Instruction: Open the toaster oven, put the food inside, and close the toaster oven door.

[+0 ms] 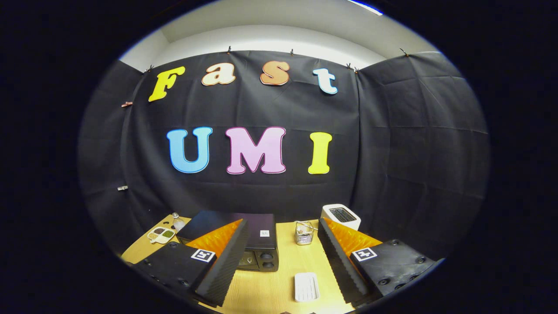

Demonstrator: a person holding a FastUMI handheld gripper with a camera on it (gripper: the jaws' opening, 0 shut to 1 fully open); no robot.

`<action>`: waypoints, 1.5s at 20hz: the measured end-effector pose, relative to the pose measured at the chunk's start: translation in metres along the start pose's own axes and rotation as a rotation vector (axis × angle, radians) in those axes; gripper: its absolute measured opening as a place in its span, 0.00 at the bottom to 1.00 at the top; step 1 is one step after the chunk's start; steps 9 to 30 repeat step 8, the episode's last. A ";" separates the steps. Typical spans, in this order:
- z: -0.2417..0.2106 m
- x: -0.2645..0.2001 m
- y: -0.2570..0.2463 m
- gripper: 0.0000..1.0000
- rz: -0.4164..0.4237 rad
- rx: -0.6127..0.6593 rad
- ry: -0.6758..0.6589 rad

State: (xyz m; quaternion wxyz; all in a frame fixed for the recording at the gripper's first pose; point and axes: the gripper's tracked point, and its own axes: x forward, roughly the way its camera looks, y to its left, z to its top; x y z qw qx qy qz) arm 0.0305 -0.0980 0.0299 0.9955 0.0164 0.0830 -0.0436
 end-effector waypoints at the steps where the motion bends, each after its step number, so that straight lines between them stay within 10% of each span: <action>1: 0.000 0.001 0.001 0.98 0.003 0.002 -0.001; 30: 0.001 0.006 0.007 0.98 0.032 -0.012 -0.007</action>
